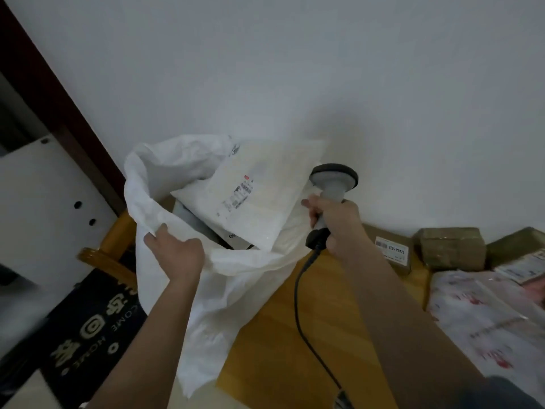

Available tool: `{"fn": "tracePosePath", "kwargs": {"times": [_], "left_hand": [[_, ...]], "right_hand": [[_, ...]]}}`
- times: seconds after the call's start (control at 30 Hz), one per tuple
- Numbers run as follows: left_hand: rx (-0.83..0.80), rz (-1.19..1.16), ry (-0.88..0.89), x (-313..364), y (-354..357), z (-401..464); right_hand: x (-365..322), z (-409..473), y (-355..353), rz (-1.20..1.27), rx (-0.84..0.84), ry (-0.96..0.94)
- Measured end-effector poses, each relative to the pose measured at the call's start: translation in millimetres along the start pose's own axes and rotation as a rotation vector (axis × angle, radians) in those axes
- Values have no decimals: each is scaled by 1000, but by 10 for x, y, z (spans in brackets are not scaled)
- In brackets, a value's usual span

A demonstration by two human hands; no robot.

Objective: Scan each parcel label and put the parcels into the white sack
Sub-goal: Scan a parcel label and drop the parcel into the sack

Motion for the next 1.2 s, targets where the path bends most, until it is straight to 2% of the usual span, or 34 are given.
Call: {"fn": "tracePosePath", "kwargs": {"times": [0.13, 0.23, 0.33, 0.5, 0.7, 0.87, 1.07, 1.2], "left_hand": [[6, 0, 12, 58, -17, -14], [107, 92, 61, 141, 43, -89], [183, 232, 215, 347, 211, -303], [113, 264, 516, 717, 712, -741], [-83, 215, 770, 1043, 1534, -1546], [-280, 193, 904, 1097, 2246, -2236], [-665, 496, 902, 522, 3105, -2563], [-860, 781, 787, 168, 3601, -2479]], "right_hand": [[-6, 42, -142, 6, 76, -74], [-118, 34, -329, 9, 92, -101], [-223, 17, -560, -23, 111, -122], [-366, -13, -1129, -34, 205, -147], [-643, -44, -2061, -43, 313, -171], [-857, -7, -2827, -37, 386, -207], [-831, 296, -3367, -7, 431, -160], [-703, 629, -3461, 38, 433, -97]]}}
Point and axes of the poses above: each hand's wrist, its own z-axis towards the middle knuckle, its own y-axis out of the palm, x = y × z, the point moved 6 cm from there along z, towards the middle knuckle, and after that the axes turned 1 degree about -y, right-handed, at the moved point
